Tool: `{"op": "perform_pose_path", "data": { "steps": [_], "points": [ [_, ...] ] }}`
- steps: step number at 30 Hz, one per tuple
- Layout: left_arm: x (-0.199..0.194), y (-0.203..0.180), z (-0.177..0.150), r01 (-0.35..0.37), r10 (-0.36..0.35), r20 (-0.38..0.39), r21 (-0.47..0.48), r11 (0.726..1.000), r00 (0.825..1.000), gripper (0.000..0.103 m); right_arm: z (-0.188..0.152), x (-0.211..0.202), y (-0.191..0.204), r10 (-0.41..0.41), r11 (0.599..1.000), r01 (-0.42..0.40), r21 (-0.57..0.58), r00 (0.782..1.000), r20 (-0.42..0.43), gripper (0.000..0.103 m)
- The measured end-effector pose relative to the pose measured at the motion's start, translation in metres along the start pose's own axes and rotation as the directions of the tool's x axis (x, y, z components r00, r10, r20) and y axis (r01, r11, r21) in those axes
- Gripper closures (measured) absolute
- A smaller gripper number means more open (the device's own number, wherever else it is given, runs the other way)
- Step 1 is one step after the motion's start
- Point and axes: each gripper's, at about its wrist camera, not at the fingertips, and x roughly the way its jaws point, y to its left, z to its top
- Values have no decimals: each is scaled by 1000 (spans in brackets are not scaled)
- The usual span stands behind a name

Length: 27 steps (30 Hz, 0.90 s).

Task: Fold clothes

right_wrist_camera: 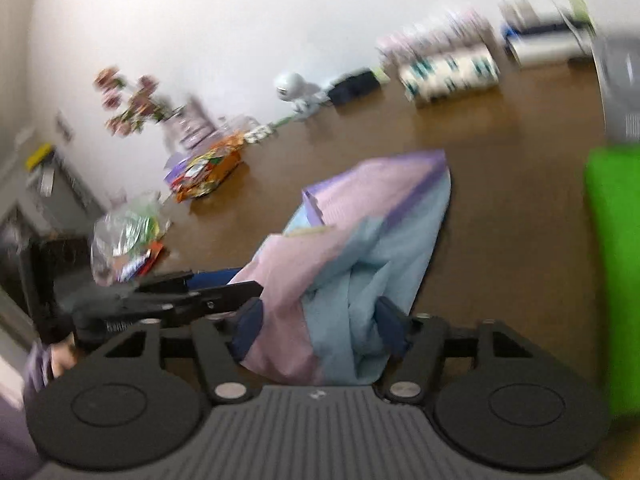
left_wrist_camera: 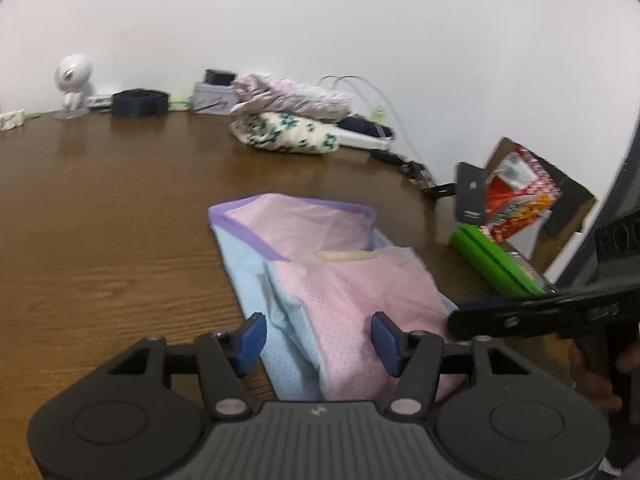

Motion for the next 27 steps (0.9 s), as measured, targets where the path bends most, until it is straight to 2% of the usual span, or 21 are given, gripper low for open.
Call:
{"op": "perform_pose_path", "data": {
  "steps": [1,3,4,5,7,8,9,11,12,14,16,17,19,20,22,23,25,26,27],
  "points": [
    [0,0,-1,-8,8,0,-8,1000,1000,46,-2,7,-3,0,1000,1,27,1000,-15,80],
    [-3,0,-5,-16,16,5,-17,1000,1000,53,-4,5,-10,92,990,-91,108,996,-5,94],
    [-3,-1,-8,-17,17,5,-19,1000,1000,53,-5,4,-13,130,981,-129,144,992,2,94],
    [-4,-2,-10,-18,18,6,-21,1000,1000,53,-6,2,-13,91,985,-91,144,996,7,93],
    [-5,-2,-12,-23,23,9,-32,999,1000,53,-8,-3,-12,16,990,-19,140,1000,18,80],
    [-6,-2,-12,-25,25,9,-38,999,1000,53,-9,-8,-6,-4,994,-1,106,999,46,58],
    [-6,-1,-12,-26,27,9,-42,999,1000,53,-10,-12,1,-24,997,19,72,997,76,50],
    [-7,-1,-13,-31,31,12,-44,999,999,53,-11,-22,14,-55,998,54,9,989,134,52],
    [-6,-1,-13,-33,34,14,-45,998,999,53,-10,-21,17,-19,1000,19,-2,990,140,54],
    [-6,-2,-13,-37,38,16,-50,998,999,54,-9,-9,18,20,1000,-19,-8,995,102,67],
    [-6,-2,-14,-38,39,17,-54,998,999,55,-10,8,9,8,1000,-10,23,998,63,77],
    [-6,-2,-14,-38,39,16,-57,998,999,55,-11,9,0,5,997,-10,74,998,65,88],
    [-6,-3,-14,-45,46,15,-54,998,999,57,-14,3,-14,-11,986,-5,168,995,94,103],
    [-6,-4,-14,-47,48,14,-51,998,999,57,-15,-3,-20,-24,978,-1,207,993,118,103],
    [-6,-5,-13,-50,51,11,-47,998,999,57,-16,-16,-25,-60,977,31,213,989,135,103],
    [-6,-5,-13,-51,51,9,-48,998,999,57,-16,-17,-23,-49,979,20,205,989,137,102],
    [-6,-5,-14,-49,50,9,-48,998,999,57,-13,-16,-12,-36,988,14,151,989,142,94],
    [-6,-5,-14,-49,49,11,-50,998,999,57,-11,-11,-5,-24,994,9,112,991,131,73],
    [-6,-4,-14,-49,50,11,-52,997,999,57,-8,-6,1,-12,997,4,74,993,119,62]
  ]
}}
